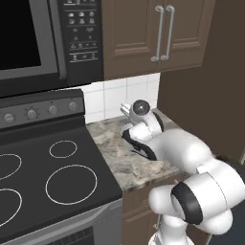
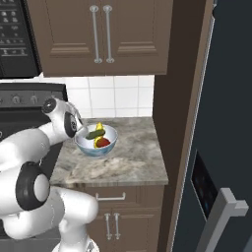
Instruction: Take the corn, cucumber, and mango from the freezer and place them in the bowl on the counter.
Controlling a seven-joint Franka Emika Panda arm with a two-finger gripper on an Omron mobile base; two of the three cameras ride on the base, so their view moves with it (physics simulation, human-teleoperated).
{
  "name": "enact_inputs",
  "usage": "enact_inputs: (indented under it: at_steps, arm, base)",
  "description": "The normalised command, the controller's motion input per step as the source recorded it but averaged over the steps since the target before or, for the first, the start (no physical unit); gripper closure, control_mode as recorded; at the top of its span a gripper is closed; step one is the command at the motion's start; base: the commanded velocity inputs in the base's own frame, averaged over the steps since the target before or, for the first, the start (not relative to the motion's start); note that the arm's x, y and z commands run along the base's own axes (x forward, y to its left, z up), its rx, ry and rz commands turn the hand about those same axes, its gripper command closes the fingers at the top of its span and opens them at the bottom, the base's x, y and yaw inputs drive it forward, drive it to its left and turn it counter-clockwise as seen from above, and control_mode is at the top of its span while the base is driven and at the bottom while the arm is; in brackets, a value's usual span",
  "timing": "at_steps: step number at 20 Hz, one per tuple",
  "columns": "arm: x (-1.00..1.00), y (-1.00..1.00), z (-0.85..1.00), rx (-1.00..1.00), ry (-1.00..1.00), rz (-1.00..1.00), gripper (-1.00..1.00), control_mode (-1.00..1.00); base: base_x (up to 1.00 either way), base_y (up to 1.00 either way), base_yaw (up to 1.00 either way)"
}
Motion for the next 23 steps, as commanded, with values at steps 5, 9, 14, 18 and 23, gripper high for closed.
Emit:
enact_inputs:
  at_steps: [5,9,14,18,23]
  arm:
    - [-1.0,0.0,1.0,0.0,-0.55,-0.03,-1.0,-1.0]
    - [-1.0,0.0,1.0,-0.02,-0.5,-0.04,-1.0,-1.0]
    - [-1.0,0.0,1.0,-0.05,-0.49,-0.01,-1.0,-1.0]
    - [-1.0,0.02,1.0,-0.05,-0.42,-0.06,-1.0,-1.0]
    - [-0.97,0.02,1.0,-0.06,-0.4,-0.11,-1.0,-1.0]
  base:
    - [0.0,0.0,0.0]
    - [0.0,0.0,0.0]
    - [0.0,0.0,0.0]
    - [0.0,0.0,0.0]
    - [0.0,0.0,0.0]
